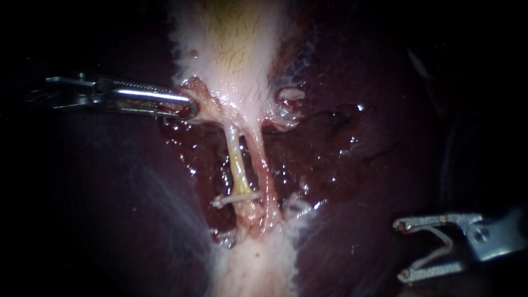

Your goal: Clipping second clip left tube

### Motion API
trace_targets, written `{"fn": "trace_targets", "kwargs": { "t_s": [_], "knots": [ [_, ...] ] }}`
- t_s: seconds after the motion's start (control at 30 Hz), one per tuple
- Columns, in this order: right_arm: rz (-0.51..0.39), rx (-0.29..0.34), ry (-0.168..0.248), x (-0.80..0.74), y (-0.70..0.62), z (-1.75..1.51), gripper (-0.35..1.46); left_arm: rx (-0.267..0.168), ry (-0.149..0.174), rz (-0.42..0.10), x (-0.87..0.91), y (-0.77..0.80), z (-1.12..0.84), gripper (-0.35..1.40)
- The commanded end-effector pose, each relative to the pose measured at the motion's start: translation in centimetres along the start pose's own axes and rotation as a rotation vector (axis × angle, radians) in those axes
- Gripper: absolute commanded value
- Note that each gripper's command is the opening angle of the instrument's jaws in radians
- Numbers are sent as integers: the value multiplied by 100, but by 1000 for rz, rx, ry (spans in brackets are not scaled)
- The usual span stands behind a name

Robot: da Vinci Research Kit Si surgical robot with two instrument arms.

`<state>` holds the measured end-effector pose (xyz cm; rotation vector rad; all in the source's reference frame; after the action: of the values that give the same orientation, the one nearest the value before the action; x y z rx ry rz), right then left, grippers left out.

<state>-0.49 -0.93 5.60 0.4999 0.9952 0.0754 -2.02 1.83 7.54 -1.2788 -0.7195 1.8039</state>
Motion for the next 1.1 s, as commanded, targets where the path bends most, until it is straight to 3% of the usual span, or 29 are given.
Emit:
{"fn": "trace_targets", "kwargs": {
  "t_s": [0.03,0.33,0.8,1.1],
  "knots": [
    [0,0,0,0,0,0,50,0,0,0,0,0,0,-35],
    [0,0,0,-1,0,0,50,-3,5,-3,3,6,-8,-35],
    [-1,1,0,-1,-1,-1,50,15,81,16,58,30,-82,-35],
    [-1,1,3,0,-1,-1,50,16,88,23,61,32,-88,-35]
  ]
}}
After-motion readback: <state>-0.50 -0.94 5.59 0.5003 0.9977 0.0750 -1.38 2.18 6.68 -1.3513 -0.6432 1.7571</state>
